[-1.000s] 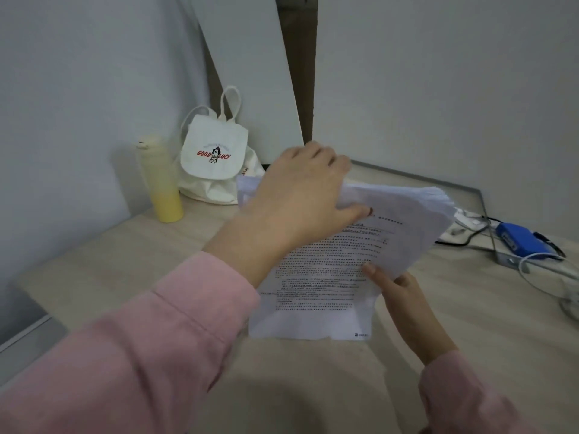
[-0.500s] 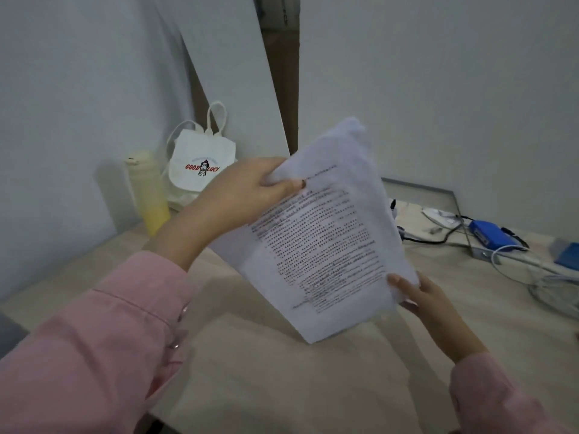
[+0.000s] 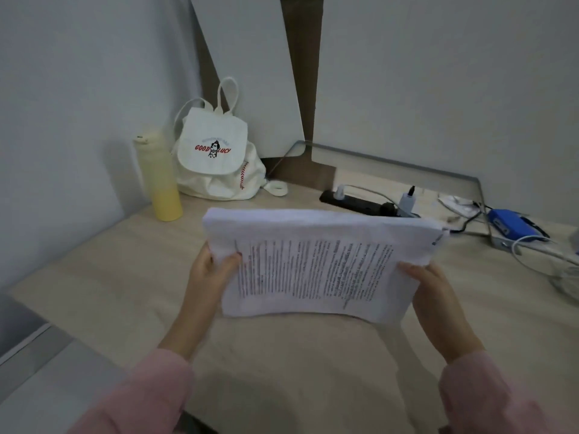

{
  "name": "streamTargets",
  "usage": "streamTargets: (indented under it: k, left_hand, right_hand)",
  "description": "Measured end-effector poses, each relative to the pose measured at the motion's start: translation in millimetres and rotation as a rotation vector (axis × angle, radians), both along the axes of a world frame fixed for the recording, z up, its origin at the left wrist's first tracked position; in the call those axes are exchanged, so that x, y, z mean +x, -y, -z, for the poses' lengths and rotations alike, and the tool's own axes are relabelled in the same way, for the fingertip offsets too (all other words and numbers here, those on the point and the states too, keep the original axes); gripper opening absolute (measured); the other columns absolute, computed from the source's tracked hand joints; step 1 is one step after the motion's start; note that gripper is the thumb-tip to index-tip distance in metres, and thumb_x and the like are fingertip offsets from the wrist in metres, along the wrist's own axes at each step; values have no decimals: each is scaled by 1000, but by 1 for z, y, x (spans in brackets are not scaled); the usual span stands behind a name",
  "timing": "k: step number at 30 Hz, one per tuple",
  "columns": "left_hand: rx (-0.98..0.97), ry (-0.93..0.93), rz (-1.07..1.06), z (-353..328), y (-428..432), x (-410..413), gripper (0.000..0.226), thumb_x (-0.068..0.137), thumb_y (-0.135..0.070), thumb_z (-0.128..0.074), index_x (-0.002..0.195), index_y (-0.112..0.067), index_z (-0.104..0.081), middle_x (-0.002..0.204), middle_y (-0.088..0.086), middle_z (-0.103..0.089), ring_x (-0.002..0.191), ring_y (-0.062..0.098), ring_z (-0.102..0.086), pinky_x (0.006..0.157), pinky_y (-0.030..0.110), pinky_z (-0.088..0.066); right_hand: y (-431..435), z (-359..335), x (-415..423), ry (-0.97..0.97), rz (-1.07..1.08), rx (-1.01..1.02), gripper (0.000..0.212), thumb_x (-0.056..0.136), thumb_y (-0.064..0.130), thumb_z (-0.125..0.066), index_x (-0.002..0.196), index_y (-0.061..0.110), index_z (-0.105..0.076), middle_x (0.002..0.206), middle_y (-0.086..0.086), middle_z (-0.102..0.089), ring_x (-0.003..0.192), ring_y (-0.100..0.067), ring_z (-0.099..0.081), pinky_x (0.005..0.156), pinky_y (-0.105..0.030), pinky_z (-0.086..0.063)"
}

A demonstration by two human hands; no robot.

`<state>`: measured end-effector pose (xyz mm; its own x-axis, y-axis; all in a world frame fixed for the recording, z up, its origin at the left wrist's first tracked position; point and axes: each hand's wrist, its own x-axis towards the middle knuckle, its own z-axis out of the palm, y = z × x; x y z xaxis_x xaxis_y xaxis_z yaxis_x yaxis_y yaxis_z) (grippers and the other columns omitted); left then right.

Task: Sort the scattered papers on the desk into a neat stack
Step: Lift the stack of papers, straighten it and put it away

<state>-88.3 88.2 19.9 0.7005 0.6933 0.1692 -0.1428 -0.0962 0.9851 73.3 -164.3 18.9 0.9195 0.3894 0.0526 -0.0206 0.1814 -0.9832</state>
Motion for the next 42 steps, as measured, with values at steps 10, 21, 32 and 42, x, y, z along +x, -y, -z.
streamTargets:
  k: [10,21,32,42]
  left_hand:
    - [-7,14,-59,16,7,3,19,72,-17,-55,90,-20,-60,84,-11,-64,67,-12,-61,57,6,-46]
    - [-58,2,7,34,7,2,39,52,-43,-54,83,-21,-62,72,-15,-69,67,-9,-61,58,7,-47]
    - [-432,-385,404,18,-29,-5,31,71,-20,-64,99,-10,-70,96,12,-74,79,23,-72,62,30,-56]
    - [-956,-30,185,28,-18,3,59,84,-52,-53,126,-11,-55,122,12,-64,115,28,-60,96,48,-49]
  right_hand:
    - [2,18,-3,41,65,-16,40,81,-10,-34,98,13,-63,89,5,-70,79,-9,-65,68,-28,-52]
    - [6,35,4,-6,72,-86,36,74,-11,-34,77,12,-62,69,12,-69,65,-2,-60,61,-18,-46]
    - [22,15,4,-342,-344,-271,31,85,16,-56,115,13,-61,105,-12,-73,91,-31,-70,72,-39,-58]
    - [-12,38,-21,-405,-217,9,39,85,11,-54,124,15,-55,116,-5,-69,104,-24,-66,81,-36,-56]
